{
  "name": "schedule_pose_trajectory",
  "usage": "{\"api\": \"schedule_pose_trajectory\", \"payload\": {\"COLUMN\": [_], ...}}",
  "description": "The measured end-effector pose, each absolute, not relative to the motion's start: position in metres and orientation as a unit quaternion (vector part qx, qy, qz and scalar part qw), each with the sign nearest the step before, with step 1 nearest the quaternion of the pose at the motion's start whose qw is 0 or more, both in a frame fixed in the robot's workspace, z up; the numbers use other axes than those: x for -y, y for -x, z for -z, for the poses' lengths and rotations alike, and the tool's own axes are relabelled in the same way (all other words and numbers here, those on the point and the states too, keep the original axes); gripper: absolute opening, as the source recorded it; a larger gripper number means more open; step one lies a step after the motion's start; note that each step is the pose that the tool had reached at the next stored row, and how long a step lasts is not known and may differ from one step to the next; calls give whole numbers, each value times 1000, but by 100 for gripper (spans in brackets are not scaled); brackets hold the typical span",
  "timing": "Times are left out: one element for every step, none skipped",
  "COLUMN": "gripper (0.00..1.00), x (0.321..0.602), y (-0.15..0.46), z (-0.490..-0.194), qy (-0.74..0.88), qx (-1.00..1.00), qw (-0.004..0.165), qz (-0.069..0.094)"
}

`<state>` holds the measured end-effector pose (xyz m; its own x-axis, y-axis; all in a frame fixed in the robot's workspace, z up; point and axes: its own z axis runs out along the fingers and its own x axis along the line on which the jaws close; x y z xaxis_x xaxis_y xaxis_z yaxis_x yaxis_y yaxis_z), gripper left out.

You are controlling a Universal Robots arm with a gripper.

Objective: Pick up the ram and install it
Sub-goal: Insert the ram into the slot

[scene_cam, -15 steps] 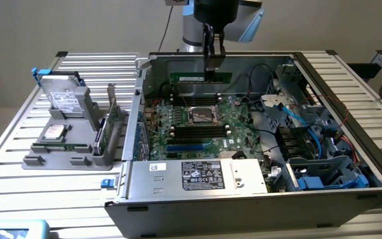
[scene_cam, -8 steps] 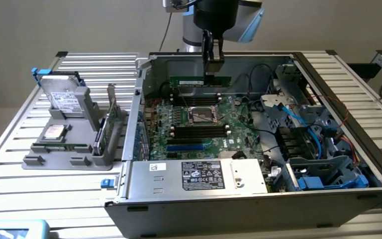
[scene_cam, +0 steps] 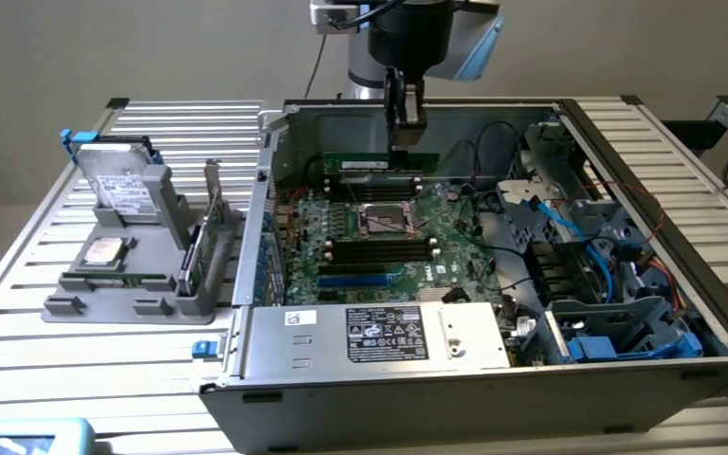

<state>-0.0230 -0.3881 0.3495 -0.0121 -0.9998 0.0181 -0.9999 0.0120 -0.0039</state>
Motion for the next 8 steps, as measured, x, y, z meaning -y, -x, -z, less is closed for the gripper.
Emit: {"api": "schedule_pose_trajectory", "payload": {"gripper": [14,14,14,14,14,14,14,14], "x": [388,388,388,388,388,388,388,388], "y": [23,23,23,23,23,23,22,22], "z": [-348,-346,-345,-343,-342,-340,-338,-337], "qy": [-703,-703,-703,-703,-703,-703,-703,-703], "qx": [711,711,711,711,711,711,711,711], "qw": [6,6,7,7,8,8,8,9], "qz": [-8,-9,-9,-10,-10,-11,-11,-11]}}
